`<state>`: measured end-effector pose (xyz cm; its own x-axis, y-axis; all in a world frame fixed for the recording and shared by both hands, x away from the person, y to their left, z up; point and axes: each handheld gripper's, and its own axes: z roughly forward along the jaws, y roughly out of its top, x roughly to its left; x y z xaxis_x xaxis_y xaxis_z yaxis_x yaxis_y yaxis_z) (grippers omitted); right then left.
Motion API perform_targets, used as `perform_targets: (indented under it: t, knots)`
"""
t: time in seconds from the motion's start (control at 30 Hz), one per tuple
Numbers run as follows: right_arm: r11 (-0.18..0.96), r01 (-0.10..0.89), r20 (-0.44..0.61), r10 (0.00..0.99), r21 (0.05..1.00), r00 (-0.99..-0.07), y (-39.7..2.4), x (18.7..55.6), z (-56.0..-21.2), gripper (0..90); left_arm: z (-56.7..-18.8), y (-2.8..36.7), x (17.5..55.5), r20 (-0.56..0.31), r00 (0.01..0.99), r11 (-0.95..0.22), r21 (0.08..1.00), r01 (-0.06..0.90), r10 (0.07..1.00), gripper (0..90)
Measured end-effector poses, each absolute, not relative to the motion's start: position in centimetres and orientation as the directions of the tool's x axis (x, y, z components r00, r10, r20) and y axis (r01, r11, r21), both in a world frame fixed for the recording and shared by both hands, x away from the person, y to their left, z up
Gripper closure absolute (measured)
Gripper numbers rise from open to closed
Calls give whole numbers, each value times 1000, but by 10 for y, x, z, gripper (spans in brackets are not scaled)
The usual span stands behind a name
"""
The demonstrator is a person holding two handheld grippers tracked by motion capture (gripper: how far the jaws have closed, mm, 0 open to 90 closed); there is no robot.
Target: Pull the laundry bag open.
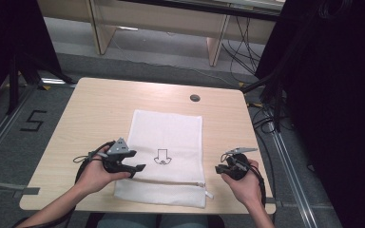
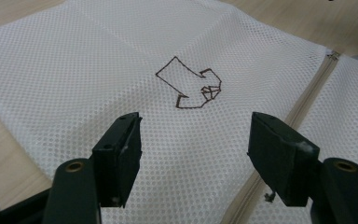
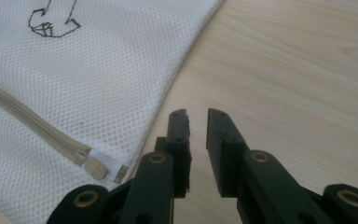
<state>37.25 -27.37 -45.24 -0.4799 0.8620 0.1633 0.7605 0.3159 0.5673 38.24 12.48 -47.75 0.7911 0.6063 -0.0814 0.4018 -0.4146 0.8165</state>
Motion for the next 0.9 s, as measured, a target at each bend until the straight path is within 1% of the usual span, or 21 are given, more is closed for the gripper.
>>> perform_targets:
  t: [0.03,0.1,0.13,0.17,0.2,0.23,0.27,0.3,0.33,0.37,0.4,0.47,0.53,0.57,0.6,0.63,0.77,0.83,0.9]
  knots:
    - [305,759,134,880,576,-455,-270,371,-453,813,-477,124,382,-75,796,-417,820,392,601,344]
    - [311,767,134,880,562,-455,-268,370,-452,821,-477,124,383,-64,806,-432,818,380,588,349]
    - [339,763,137,864,551,-484,-266,371,-452,845,-478,121,382,-88,802,-413,820,395,591,354]
    - [339,763,137,864,551,-484,-266,371,-452,845,-478,121,382,-88,802,-413,820,395,591,360]
    - [348,759,137,859,550,-493,-266,371,-453,863,-480,120,381,-103,803,-411,817,405,587,360]
    - [373,767,151,844,521,-514,-262,371,-453,900,-481,118,380,-98,805,-421,811,406,586,375]
    - [376,781,158,846,498,-509,-261,369,-451,900,-480,118,382,-88,823,-444,807,389,561,379]
    - [391,773,149,840,500,-521,-259,370,-452,900,-481,116,381,-101,814,-426,811,401,573,383]
    - [388,793,168,843,469,-511,-257,368,-451,900,-480,116,381,-86,820,-440,810,388,565,388]
    - [388,793,168,843,469,-511,-257,368,-451,900,-480,116,381,-86,820,-440,810,388,565,390]
    - [382,807,185,844,451,-503,-254,366,-452,900,-481,113,381,-106,820,-428,811,399,563,392]
    - [396,796,182,835,457,-520,-254,366,-453,900,-481,111,381,-117,819,-420,812,404,562,394]
    - [375,814,202,843,444,-498,-250,363,-454,900,-481,112,382,-83,834,-451,810,375,545,398]
    - [374,805,201,839,461,-505,-250,363,-455,900,-482,110,381,-112,829,-431,811,395,548,401]
    - [368,808,202,843,461,-499,-248,364,-455,900,-482,110,381,-90,840,-453,809,375,535,402]
    - [373,802,205,837,467,-508,-247,365,-455,900,-483,110,379,-108,835,-438,810,389,540,404]
    - [365,817,217,842,445,-494,-239,370,-457,900,-481,109,377,-110,839,-431,818,381,533,409]
    - [391,818,211,835,423,-508,-231,376,-463,900,-480,109,378,-88,847,-452,814,364,524,413]
    - [397,820,212,834,412,-510,-229,377,-465,900,-481,108,379,-102,846,-445,814,374,524,414]
